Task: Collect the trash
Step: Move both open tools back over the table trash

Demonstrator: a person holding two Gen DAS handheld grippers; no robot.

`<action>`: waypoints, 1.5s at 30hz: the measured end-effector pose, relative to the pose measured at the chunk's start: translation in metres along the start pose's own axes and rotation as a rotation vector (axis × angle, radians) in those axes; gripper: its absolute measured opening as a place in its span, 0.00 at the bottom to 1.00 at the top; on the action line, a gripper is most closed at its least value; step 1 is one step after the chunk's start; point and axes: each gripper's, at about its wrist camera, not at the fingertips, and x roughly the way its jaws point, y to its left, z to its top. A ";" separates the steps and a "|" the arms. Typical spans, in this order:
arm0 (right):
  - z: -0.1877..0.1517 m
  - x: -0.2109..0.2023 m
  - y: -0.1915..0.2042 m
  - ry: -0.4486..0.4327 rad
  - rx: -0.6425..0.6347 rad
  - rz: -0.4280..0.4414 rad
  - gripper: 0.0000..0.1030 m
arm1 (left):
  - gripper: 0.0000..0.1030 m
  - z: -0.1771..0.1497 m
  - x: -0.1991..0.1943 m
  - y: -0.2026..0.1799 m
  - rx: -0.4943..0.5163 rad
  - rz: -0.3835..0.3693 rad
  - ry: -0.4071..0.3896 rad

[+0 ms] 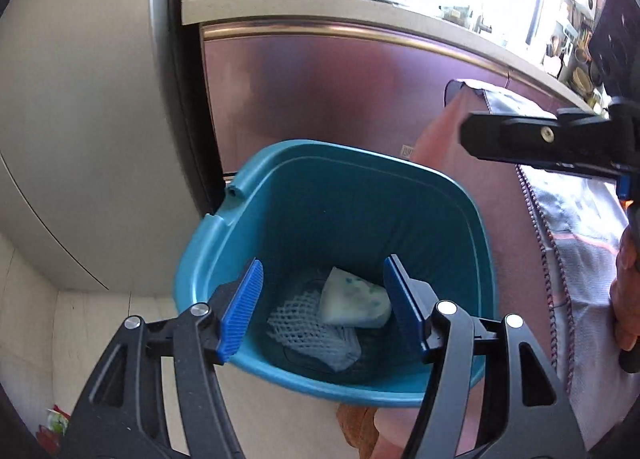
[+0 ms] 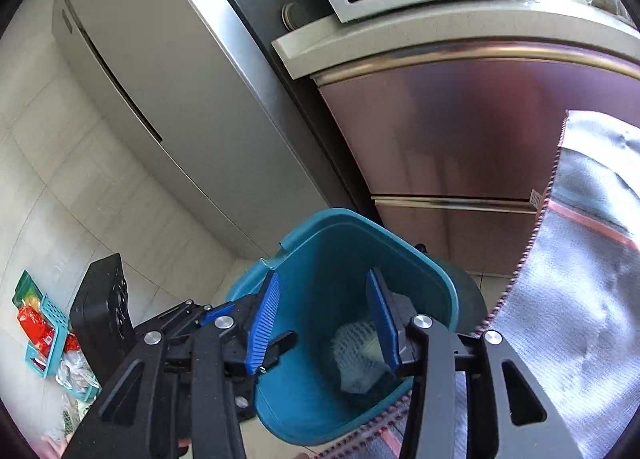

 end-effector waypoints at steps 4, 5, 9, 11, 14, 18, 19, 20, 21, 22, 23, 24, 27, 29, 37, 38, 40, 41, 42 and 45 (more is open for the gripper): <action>-0.009 -0.012 -0.002 -0.009 -0.006 -0.007 0.44 | 0.60 0.007 -0.006 -0.004 -0.014 -0.017 -0.031; -0.011 -0.017 -0.002 -0.014 -0.008 -0.008 0.45 | 0.60 0.010 -0.009 -0.005 -0.016 -0.024 -0.041; -0.023 -0.045 -0.005 -0.054 -0.016 -0.014 0.48 | 0.61 0.012 -0.032 -0.025 -0.004 -0.071 -0.096; -0.032 -0.066 -0.006 -0.083 -0.022 -0.019 0.49 | 0.64 0.012 -0.048 -0.038 0.008 -0.095 -0.128; -0.047 -0.100 -0.007 -0.138 -0.041 -0.042 0.54 | 0.68 0.013 -0.068 -0.059 0.029 -0.156 -0.179; -0.073 -0.150 -0.015 -0.212 -0.046 -0.101 0.56 | 0.70 0.003 -0.101 -0.085 0.072 -0.249 -0.228; -0.079 -0.162 -0.017 -0.230 -0.040 -0.120 0.56 | 0.70 0.004 -0.104 -0.094 0.086 -0.271 -0.234; -0.086 -0.174 -0.020 -0.246 -0.027 -0.130 0.57 | 0.71 0.004 -0.108 -0.106 0.105 -0.298 -0.237; -0.094 -0.186 -0.025 -0.260 -0.010 -0.142 0.57 | 0.71 0.003 -0.111 -0.115 0.121 -0.318 -0.238; -0.099 -0.194 -0.028 -0.276 0.007 -0.159 0.57 | 0.71 0.002 -0.114 -0.126 0.138 -0.332 -0.240; -0.107 -0.204 -0.032 -0.290 0.021 -0.179 0.57 | 0.71 0.001 -0.116 -0.139 0.156 -0.354 -0.239; -0.114 -0.214 -0.036 -0.305 0.033 -0.204 0.57 | 0.71 0.000 -0.118 -0.151 0.172 -0.379 -0.233; -0.133 -0.239 -0.046 -0.345 0.073 -0.275 0.57 | 0.72 -0.007 -0.120 -0.189 0.226 -0.438 -0.217; -0.146 -0.257 -0.054 -0.368 0.098 -0.316 0.57 | 0.72 -0.015 -0.122 -0.213 0.257 -0.478 -0.203; -0.192 -0.321 -0.093 -0.446 0.191 -0.480 0.57 | 0.72 -0.041 -0.124 -0.304 0.387 -0.629 -0.134; -0.198 -0.328 -0.099 -0.453 0.210 -0.492 0.57 | 0.72 -0.044 -0.124 -0.316 0.404 -0.646 -0.122; -0.210 -0.337 -0.110 -0.462 0.245 -0.518 0.57 | 0.72 -0.052 -0.125 -0.339 0.440 -0.677 -0.101; -0.215 -0.341 -0.115 -0.461 0.259 -0.531 0.57 | 0.72 -0.055 -0.125 -0.351 0.457 -0.691 -0.092; -0.219 -0.344 -0.118 -0.459 0.272 -0.541 0.57 | 0.72 -0.058 -0.125 -0.360 0.471 -0.702 -0.083; -0.233 -0.351 -0.131 -0.452 0.313 -0.552 0.57 | 0.72 -0.061 -0.117 -0.387 0.500 -0.741 -0.041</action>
